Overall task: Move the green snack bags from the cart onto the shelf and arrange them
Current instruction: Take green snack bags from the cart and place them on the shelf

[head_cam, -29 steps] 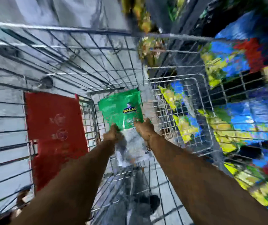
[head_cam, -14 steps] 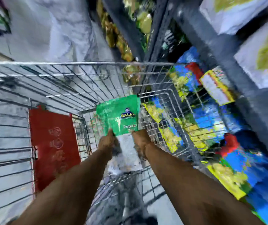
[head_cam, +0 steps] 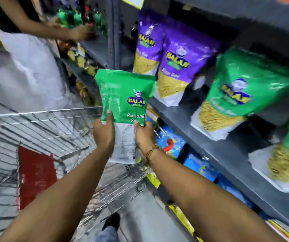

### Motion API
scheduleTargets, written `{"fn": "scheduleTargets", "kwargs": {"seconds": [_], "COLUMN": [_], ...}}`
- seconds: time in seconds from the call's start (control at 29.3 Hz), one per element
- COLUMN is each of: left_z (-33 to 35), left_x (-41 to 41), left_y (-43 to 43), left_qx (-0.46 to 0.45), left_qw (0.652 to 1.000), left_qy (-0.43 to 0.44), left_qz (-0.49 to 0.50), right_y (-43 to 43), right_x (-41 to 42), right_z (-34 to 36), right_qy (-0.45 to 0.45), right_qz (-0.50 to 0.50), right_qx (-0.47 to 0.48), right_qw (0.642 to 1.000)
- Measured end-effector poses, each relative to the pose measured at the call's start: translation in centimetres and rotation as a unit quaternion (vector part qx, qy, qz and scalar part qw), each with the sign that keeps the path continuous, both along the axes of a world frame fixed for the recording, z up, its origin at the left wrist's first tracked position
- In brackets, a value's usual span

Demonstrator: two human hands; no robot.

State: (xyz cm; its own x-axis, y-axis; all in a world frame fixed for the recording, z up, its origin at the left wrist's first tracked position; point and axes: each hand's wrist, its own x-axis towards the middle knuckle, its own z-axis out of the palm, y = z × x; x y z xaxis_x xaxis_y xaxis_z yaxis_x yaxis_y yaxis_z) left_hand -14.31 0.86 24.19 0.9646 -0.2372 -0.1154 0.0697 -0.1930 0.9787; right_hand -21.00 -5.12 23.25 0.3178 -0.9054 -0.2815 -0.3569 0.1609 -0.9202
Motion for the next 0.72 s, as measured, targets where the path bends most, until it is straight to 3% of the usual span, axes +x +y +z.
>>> {"fn": "scheduleTargets", "kwargs": {"seconds": [0.21, 0.38, 0.48, 0.72], "left_z": [3.6, 3.6, 4.2, 4.2], "left_x": [-11.5, -21.9, -27.6, -38.5], "left_y": [-0.8, -2.1, -2.4, -4.8], "left_qx": [-0.072, -0.102, -0.121, -0.162], "left_qw": [0.994, 0.974, 0.951, 0.855], "left_qy": [-0.018, -0.036, -0.037, -0.027], "left_qz": [-0.076, -0.197, -0.281, -0.493], "right_y": [0.9, 1.5, 1.9, 2.0], "right_x": [-11.6, -21.7, -27.6, -38.8], "right_z": [3.8, 4.3, 4.1, 4.9], "right_qy": [-0.077, -0.1, -0.126, -0.145], "right_qz": [-0.165, -0.313, -0.408, -0.591], "right_qx": [-0.01, -0.056, -0.097, -0.154], "right_qw": [0.983, 0.943, 0.899, 0.778]}}
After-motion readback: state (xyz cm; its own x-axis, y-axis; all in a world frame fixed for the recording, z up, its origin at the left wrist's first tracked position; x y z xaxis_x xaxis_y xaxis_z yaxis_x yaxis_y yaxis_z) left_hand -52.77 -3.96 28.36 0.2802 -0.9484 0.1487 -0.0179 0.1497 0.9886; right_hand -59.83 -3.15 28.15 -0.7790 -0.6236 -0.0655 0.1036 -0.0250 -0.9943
